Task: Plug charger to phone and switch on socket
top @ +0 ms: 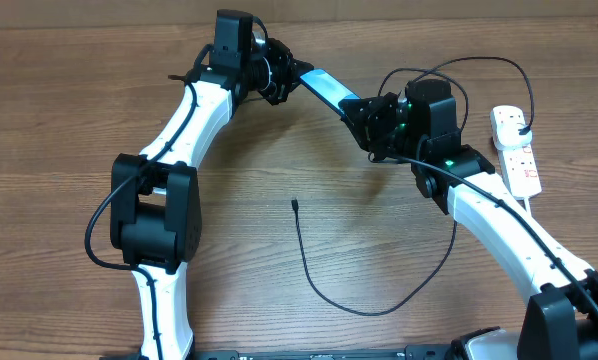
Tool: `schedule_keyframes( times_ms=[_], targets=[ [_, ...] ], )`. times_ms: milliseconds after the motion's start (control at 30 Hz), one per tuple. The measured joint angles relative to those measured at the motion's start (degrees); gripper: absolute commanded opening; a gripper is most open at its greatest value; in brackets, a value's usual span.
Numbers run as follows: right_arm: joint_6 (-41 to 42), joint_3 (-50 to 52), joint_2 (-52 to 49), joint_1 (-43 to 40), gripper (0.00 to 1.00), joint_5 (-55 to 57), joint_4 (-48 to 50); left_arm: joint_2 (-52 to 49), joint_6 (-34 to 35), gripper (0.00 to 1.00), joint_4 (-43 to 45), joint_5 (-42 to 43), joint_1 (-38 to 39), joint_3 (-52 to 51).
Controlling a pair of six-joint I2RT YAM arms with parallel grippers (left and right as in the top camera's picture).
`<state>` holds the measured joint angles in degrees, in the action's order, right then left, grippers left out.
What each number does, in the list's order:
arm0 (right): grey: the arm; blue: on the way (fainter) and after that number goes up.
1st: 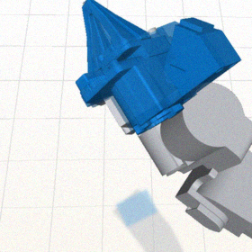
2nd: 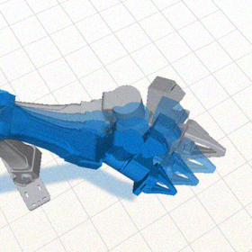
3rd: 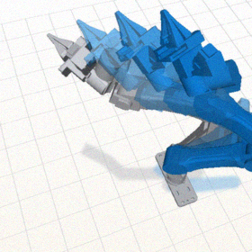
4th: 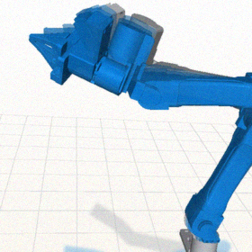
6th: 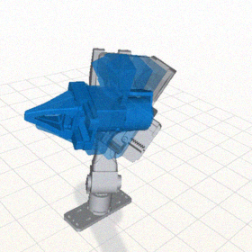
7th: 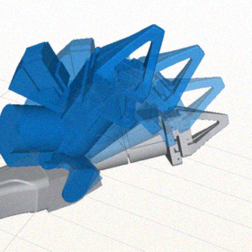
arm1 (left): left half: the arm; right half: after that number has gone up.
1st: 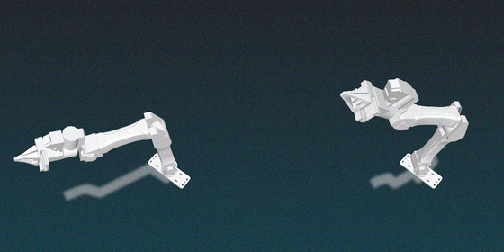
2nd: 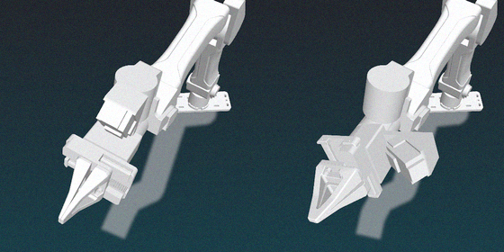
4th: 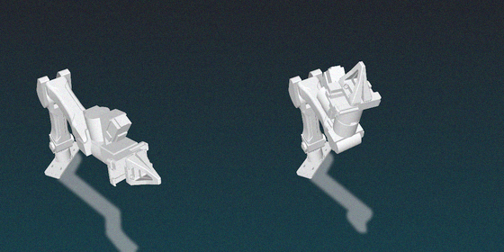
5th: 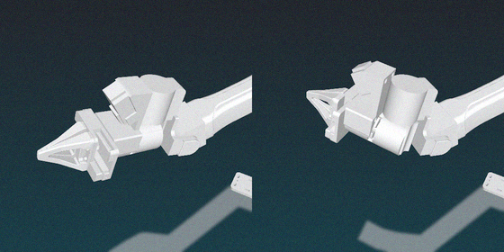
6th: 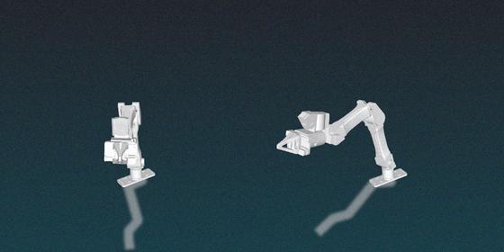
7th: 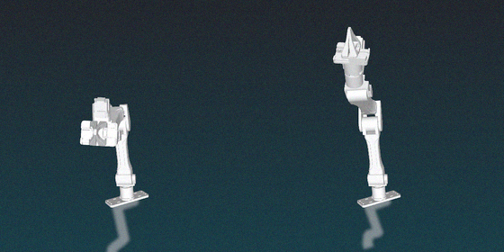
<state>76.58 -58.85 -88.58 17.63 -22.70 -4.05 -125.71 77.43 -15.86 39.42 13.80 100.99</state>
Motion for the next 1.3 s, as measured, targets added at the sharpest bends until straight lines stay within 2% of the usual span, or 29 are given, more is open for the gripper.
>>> schedule_keyframes(
  times_ms=[67, 233, 333, 400, 567, 833, 1033, 1200, 1300],
  targets=[
    [-2.27, 0.02, 0.00, 0.04, 0.40, -0.09, -0.22, 0.00, 0.00, 0.04, 0.61, 0.52, 0.00, 0.00],
    [-7.82, 0.02, -0.04, 0.48, 0.49, -0.46, -0.24, 0.00, -1.73, 0.04, 5.44, 5.16, 0.26, 0.00],
    [-10.25, 0.02, -0.04, 0.52, 0.57, -0.74, -0.20, 0.00, -2.89, 0.04, 5.86, 7.37, -0.20, 0.00],
    [-12.31, 0.02, -0.09, 0.52, 0.67, -0.66, 0.11, 0.00, -4.37, 0.04, 5.84, 9.94, -0.74, 0.00],
    [-19.82, 0.02, -0.09, -0.42, 0.82, -1.16, 1.09, 0.00, -9.18, 0.04, 5.66, 15.45, -2.43, 0.00],
    [-34.18, 0.02, -0.09, -7.96, 0.86, -13.40, 5.03, 0.00, -15.69, 0.04, 5.66, 26.45, -7.61, 0.00],
    [-38.97, 0.02, -0.17, -7.43, 0.86, -23.89, 4.74, 0.00, -17.86, 0.04, 5.73, 32.24, -7.89, 0.00],
    [-40.44, 0.02, -0.98, -5.01, 0.80, -28.22, 4.07, 0.00, -18.78, 0.04, 6.05, 35.76, -5.27, 0.00],
    [-40.65, 0.02, -1.18, -4.02, 0.71, -29.35, 2.19, 0.00, -19.37, 0.04, 6.10, 37.29, -3.72, 0.00]
  ],
)
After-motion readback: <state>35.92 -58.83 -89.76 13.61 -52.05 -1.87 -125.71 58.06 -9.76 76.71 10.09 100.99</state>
